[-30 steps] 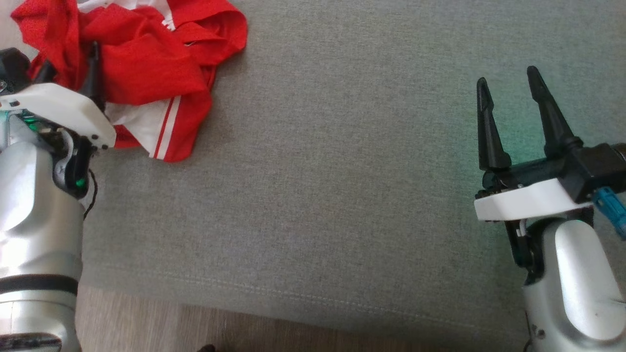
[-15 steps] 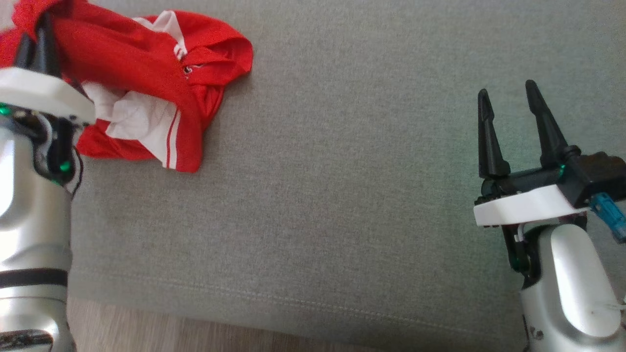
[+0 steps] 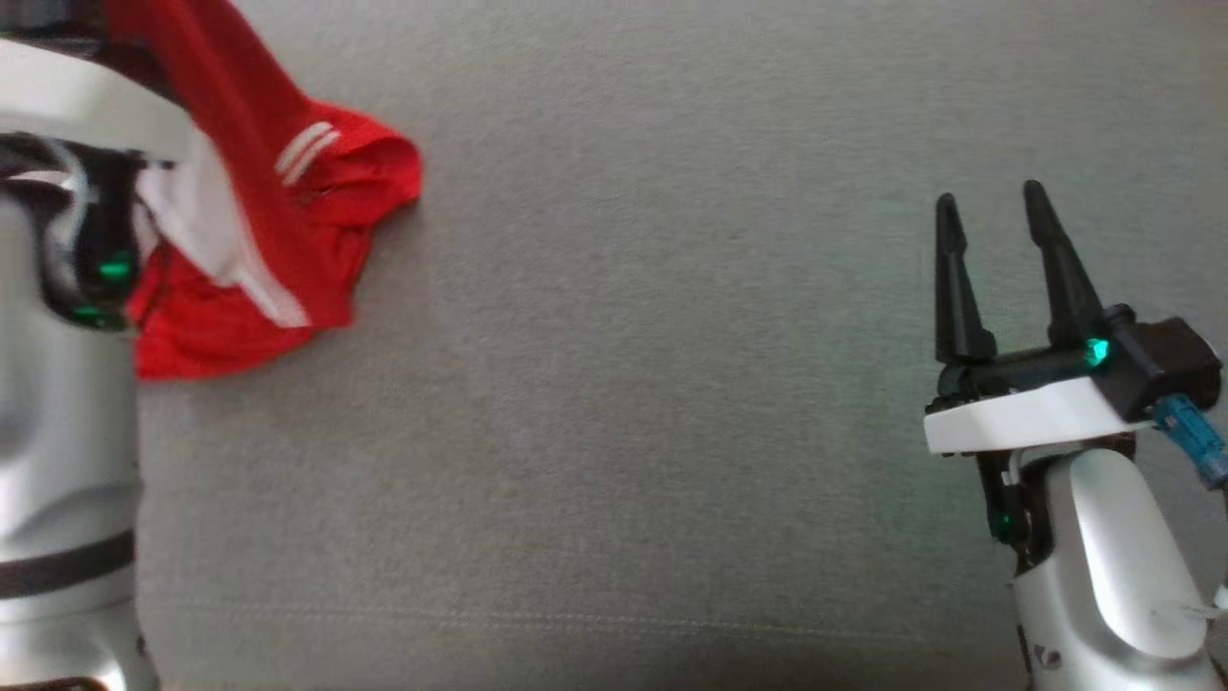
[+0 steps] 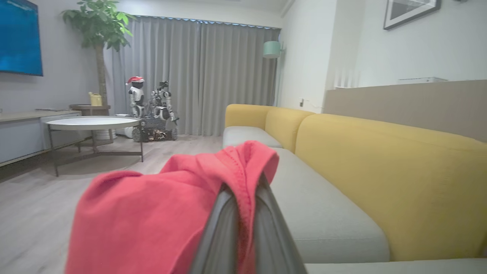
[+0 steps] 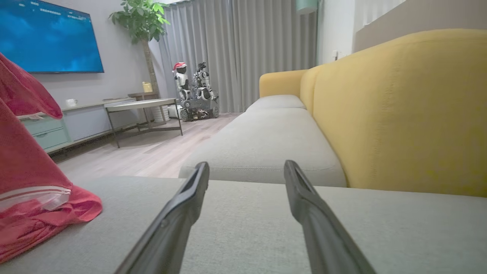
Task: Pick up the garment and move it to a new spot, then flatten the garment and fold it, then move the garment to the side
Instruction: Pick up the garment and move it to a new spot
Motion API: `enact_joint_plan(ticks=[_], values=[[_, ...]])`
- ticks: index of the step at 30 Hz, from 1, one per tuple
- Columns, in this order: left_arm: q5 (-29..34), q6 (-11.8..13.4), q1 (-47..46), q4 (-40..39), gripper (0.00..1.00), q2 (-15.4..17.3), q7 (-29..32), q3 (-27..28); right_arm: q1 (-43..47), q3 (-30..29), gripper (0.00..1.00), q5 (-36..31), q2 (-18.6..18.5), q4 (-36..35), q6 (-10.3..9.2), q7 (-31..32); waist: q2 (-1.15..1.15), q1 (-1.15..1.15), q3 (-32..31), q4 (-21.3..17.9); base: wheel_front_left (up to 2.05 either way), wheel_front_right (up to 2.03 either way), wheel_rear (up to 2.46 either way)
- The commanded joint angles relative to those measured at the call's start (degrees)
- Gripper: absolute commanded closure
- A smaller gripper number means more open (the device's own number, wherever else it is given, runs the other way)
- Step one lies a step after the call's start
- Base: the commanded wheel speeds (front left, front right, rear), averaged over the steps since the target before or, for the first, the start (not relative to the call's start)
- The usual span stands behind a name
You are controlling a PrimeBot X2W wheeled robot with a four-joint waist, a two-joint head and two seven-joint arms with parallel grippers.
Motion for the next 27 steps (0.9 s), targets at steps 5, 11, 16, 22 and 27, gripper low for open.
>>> enact_joint_plan(ticks=[5,11,16,22,27], values=[[0.9,1.0,-2.4,-6.8,1.00,-0.1,3.2,-1.6,-3.3,0.9,0.00,0.8,0.2,-1.5,0.44,-1.2,0.00,0.00,-1.2,-4.8,0.00,0.00,0.00],[2.5,1.1,-5.5,-8.2,1.00,-4.1,6.0,-7.5,-5.3,1.9,0.00,1.7,0.2,-2.8,0.44,-1.6,0.00,0.00,0.6,-10.8,0.00,0.00,0.00],[4.4,1.1,-7.9,-4.0,1.00,-7.5,7.6,-12.6,-7.3,3.4,0.00,3.3,0.2,-4.7,0.44,-1.7,0.00,0.00,3.7,-17.1,0.00,0.00,0.00],[5.9,2.2,-9.9,5.6,1.00,-10.9,5.1,-18.4,-8.7,4.8,0.00,6.1,0.2,-7.5,0.44,-1.8,0.00,0.00,7.6,-23.8,0.00,0.00,0.00],[0.1,2.6,-8.0,11.5,1.00,-12.0,0.8,-30.1,-8.2,2.7,0.00,6.9,0.2,-8.5,0.44,-1.8,0.00,0.00,8.8,-27.1,0.00,0.00,0.00]])
